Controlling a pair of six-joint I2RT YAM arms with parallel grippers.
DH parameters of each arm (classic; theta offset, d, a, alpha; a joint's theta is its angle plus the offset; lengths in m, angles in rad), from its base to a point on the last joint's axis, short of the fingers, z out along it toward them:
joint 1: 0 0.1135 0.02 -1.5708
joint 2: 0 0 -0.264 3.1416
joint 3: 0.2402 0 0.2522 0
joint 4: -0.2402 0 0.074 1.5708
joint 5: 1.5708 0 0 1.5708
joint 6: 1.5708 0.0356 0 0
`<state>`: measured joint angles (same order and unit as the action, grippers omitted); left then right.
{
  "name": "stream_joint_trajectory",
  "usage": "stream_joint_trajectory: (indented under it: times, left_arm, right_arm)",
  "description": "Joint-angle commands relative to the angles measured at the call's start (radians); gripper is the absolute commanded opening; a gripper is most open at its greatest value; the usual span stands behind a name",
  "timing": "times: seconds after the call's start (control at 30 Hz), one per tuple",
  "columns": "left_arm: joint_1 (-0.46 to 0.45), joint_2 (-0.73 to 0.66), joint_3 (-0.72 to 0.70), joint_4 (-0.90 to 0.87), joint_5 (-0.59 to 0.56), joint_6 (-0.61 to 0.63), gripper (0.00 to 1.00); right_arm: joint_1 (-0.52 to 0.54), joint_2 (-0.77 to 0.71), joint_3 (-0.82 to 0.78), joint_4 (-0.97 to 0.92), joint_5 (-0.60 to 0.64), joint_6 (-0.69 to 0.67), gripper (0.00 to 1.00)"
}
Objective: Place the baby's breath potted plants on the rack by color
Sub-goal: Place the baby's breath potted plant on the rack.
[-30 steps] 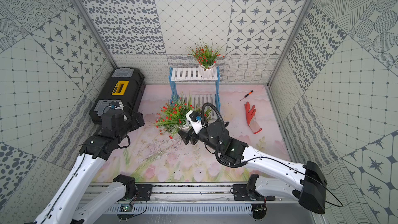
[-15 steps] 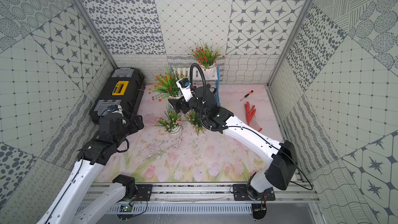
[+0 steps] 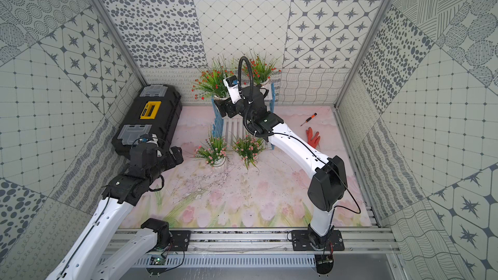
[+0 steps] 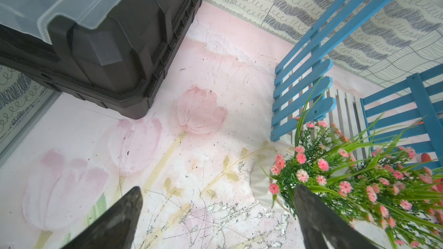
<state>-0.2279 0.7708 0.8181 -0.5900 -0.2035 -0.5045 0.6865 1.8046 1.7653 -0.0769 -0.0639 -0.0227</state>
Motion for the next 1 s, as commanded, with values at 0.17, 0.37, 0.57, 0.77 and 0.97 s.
stream_joint_trajectory:
  times: [0.17, 0.37, 0.57, 0.77, 0.97]
  left_arm:
    - [0.0, -0.031, -0.054, 0.049, 0.054, -0.066, 0.99]
    - [0.0, -0.029, -0.059, 0.05, 0.049, -0.063, 0.98]
    - [0.0, -0.033, -0.082, 0.067, 0.068, -0.102, 0.99]
    - [0.0, -0.032, -0.088, 0.071, 0.053, -0.086, 0.98]
    - [-0.001, -0.009, -0.081, 0.08, 0.059, -0.086, 0.99]
  right_arm:
    - [-0.04, 0.133, 0.277, -0.005, -0.008, -0.054, 0.71]
    - [-0.052, 0.289, 0.529, -0.099, 0.002, -0.047, 0.71]
    - [-0.057, 0.425, 0.723, -0.152, 0.044, -0.045, 0.72]
    - [-0.07, 0.462, 0.737, -0.122, 0.078, -0.035, 0.72]
    - [-0.08, 0.463, 0.705, -0.095, 0.076, -0.03, 0.73]
